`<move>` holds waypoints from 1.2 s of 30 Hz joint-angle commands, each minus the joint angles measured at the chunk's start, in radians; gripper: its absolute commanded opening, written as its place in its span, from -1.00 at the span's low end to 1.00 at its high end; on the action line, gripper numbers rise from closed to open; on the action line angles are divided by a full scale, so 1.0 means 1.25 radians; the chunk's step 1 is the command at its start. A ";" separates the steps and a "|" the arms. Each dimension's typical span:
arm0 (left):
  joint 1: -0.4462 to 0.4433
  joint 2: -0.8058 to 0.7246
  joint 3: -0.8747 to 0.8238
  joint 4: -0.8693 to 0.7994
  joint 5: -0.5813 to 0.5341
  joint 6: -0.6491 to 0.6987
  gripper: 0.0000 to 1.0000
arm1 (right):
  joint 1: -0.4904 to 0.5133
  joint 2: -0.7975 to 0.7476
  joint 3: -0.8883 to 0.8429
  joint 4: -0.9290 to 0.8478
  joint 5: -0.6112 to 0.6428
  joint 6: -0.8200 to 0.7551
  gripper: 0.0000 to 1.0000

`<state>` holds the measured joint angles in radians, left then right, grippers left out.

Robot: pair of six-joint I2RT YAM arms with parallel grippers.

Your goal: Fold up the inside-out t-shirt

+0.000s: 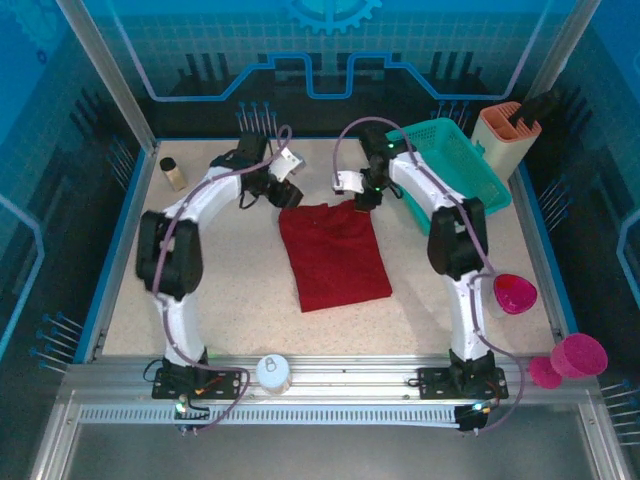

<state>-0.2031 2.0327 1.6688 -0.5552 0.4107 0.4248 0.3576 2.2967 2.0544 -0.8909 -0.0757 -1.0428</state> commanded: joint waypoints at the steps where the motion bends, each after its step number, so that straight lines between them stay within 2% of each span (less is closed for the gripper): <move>1: 0.016 0.095 0.134 -0.059 0.080 -0.118 0.06 | 0.000 0.059 0.040 0.208 0.083 0.162 0.07; 2: 0.017 0.092 0.131 -0.064 0.086 -0.132 0.17 | 0.000 0.040 0.013 0.240 0.069 0.210 0.22; 3: 0.021 0.069 0.107 -0.038 0.071 -0.159 0.19 | -0.002 0.007 -0.030 0.280 0.057 0.259 0.30; 5: 0.032 0.010 0.046 0.031 0.069 -0.219 0.20 | -0.008 -0.064 -0.106 0.333 0.039 0.331 0.33; 9: 0.033 -0.127 -0.085 0.148 0.061 -0.362 0.21 | -0.007 -0.200 -0.228 0.427 0.143 0.528 0.39; 12: 0.026 -0.164 -0.132 0.112 0.020 -0.469 0.24 | -0.005 -0.291 -0.319 0.440 0.171 0.659 0.44; 14: 0.025 -0.145 -0.138 0.055 0.020 -0.478 0.24 | -0.011 -0.324 -0.342 0.418 0.217 0.785 0.42; 16: 0.025 -0.118 -0.136 0.007 0.031 -0.472 0.21 | -0.019 -0.345 -0.345 0.369 0.132 0.830 0.41; 18: 0.018 -0.101 -0.139 -0.004 0.047 -0.402 0.21 | -0.030 -0.355 -0.365 0.344 -0.062 0.764 0.38; 19: 0.014 -0.093 -0.136 -0.009 0.040 -0.354 0.21 | -0.031 -0.354 -0.377 0.346 -0.133 0.691 0.37; 20: 0.007 -0.081 -0.117 -0.034 0.026 -0.295 0.21 | -0.028 -0.350 -0.396 0.341 -0.198 0.559 0.36; 21: -0.001 -0.065 -0.086 -0.073 0.017 -0.222 0.21 | -0.022 -0.345 -0.413 0.339 -0.211 0.423 0.39; 22: -0.009 -0.054 -0.066 -0.096 0.010 -0.146 0.21 | -0.012 -0.340 -0.429 0.356 -0.180 0.338 0.41; 24: -0.025 -0.046 -0.061 -0.117 0.029 0.085 0.21 | -0.005 -0.309 -0.433 0.361 -0.121 0.132 0.43; 26: -0.037 -0.048 -0.085 -0.101 0.052 0.264 0.34 | -0.013 -0.254 -0.377 0.268 -0.105 -0.042 0.45; 27: -0.042 -0.042 -0.089 -0.083 0.047 0.313 0.47 | -0.020 -0.213 -0.321 0.172 -0.116 -0.126 0.46; 29: -0.052 -0.005 -0.049 -0.083 0.017 0.350 0.54 | -0.036 -0.135 -0.183 -0.014 -0.136 -0.215 0.50; 31: -0.049 0.059 0.037 -0.166 0.004 0.385 0.54 | -0.053 -0.043 -0.023 -0.175 -0.161 -0.250 0.51; 33: -0.042 0.120 0.105 -0.226 -0.022 0.399 0.54 | -0.059 0.048 0.114 -0.270 -0.163 -0.279 0.62; 35: -0.035 0.153 0.137 -0.265 -0.024 0.415 0.56 | -0.058 0.099 0.169 -0.272 -0.150 -0.291 0.65; 36: -0.033 0.163 0.143 -0.275 -0.025 0.421 0.58 | -0.057 0.111 0.174 -0.245 -0.146 -0.293 1.00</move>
<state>-0.2634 2.1818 1.8080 -0.7574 0.3969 0.8261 0.2920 2.3783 2.2051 -1.0256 -0.2317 -1.2797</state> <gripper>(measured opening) 0.785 0.928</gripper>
